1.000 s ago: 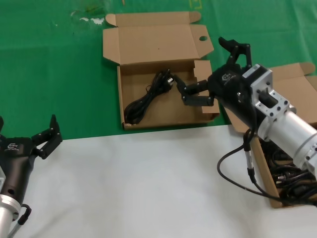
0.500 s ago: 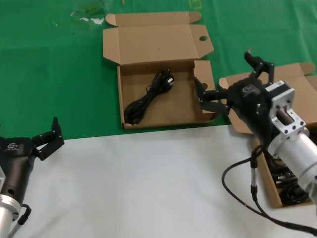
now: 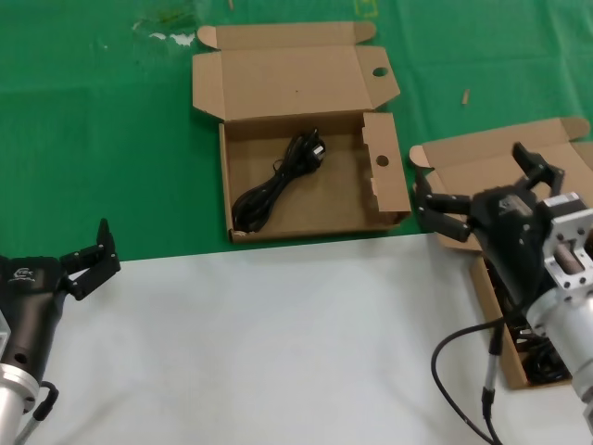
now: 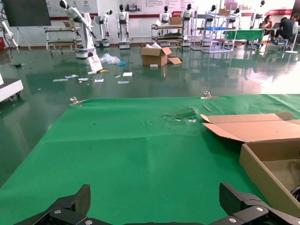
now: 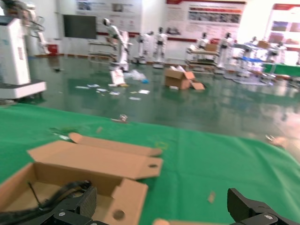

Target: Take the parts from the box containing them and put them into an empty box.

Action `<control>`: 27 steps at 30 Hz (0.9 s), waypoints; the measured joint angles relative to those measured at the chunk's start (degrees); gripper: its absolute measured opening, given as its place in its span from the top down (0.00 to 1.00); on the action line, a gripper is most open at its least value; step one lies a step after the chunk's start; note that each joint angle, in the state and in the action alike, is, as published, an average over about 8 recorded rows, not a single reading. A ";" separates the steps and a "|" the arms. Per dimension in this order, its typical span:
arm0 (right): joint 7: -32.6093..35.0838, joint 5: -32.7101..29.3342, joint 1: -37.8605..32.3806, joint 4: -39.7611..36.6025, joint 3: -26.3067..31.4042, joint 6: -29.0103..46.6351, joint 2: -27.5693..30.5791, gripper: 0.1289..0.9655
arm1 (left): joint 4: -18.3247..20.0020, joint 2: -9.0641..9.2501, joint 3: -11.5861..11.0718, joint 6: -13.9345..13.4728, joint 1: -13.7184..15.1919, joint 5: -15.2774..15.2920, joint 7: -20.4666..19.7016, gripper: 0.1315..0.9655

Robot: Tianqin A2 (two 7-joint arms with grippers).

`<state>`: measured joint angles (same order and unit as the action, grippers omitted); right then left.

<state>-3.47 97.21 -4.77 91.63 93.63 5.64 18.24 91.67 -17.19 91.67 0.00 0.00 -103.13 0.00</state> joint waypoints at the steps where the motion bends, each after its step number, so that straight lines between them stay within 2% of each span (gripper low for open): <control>1: 0.36 0.62 0.50 0.00 -0.21 -0.59 -0.11 0.00 | 0.00 0.00 0.00 0.00 0.00 0.00 0.00 0.00; 9: 2.41 4.12 3.31 0.03 -1.36 -3.92 -0.73 0.00 | 0.00 0.00 0.00 0.00 0.00 -0.01 0.00 0.00; 27: 2.57 4.38 3.52 0.04 -1.44 -4.17 -0.78 0.00 | 0.00 0.00 0.00 0.00 0.00 -0.01 0.00 0.00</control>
<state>-0.90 101.59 -1.24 91.66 92.18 1.47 17.46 91.67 -17.19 91.67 0.00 0.00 -103.13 0.00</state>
